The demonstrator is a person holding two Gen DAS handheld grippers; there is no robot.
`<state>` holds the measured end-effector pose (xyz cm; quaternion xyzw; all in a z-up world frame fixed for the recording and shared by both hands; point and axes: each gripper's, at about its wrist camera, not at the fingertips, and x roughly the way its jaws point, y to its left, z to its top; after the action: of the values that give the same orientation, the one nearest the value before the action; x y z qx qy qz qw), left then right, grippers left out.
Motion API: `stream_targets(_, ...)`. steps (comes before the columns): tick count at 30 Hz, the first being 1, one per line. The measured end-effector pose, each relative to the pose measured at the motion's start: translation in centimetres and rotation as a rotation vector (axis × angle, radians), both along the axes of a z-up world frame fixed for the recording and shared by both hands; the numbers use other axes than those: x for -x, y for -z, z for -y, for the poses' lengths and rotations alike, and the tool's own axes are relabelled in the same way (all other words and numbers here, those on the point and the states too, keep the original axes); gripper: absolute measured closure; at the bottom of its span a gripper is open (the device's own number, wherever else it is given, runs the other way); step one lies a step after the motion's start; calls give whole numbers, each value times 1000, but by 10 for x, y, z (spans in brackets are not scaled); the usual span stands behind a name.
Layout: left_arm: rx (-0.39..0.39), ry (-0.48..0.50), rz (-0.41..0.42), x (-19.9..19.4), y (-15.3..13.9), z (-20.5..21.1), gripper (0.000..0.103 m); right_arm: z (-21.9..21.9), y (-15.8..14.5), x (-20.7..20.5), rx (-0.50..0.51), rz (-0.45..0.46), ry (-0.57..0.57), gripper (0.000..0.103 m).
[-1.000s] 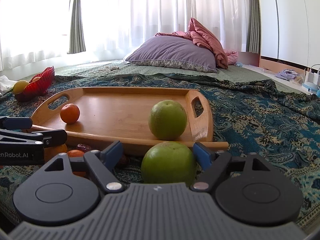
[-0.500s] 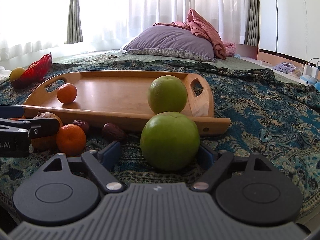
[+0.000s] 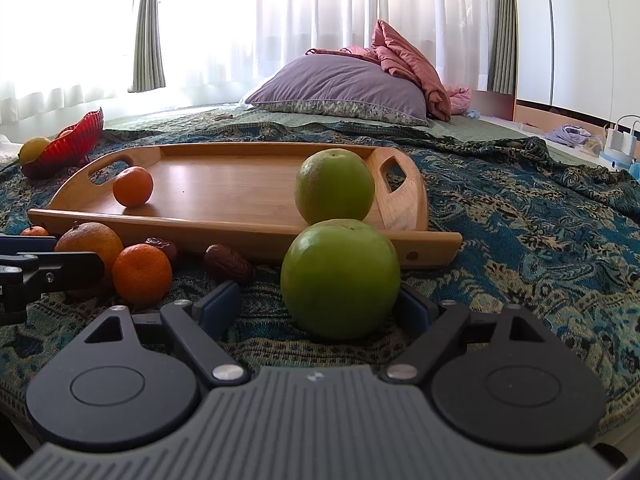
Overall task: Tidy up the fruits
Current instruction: 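Open both grippers and move both tools back to the fruit row, then grasp the large dull-orange citrus with the left gripper while the right grasps the second green fruit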
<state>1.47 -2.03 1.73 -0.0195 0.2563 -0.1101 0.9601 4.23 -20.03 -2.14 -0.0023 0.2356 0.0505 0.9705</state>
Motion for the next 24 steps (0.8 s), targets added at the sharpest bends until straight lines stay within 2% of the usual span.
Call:
stream_targets(3,21,-13,-15,-6,3,-2,52,0,0,0,-1,2,1,13)
stream_targets(9,117,-27,-52,-13,7,-14,51,0,0,0,-1,1,1,13)
stream_targets(14,161,-34,-65,-14,6,-23,55,0,0,1,-5,1,2,13)
stream_targets(19,99,-68,-41,-10,1,-22,55,0,-2,4,-16,7,-4,22)
stream_targets(24,68,-87,-16,-8,-4,-22,55,6,-6,11,-37,31,20,42)
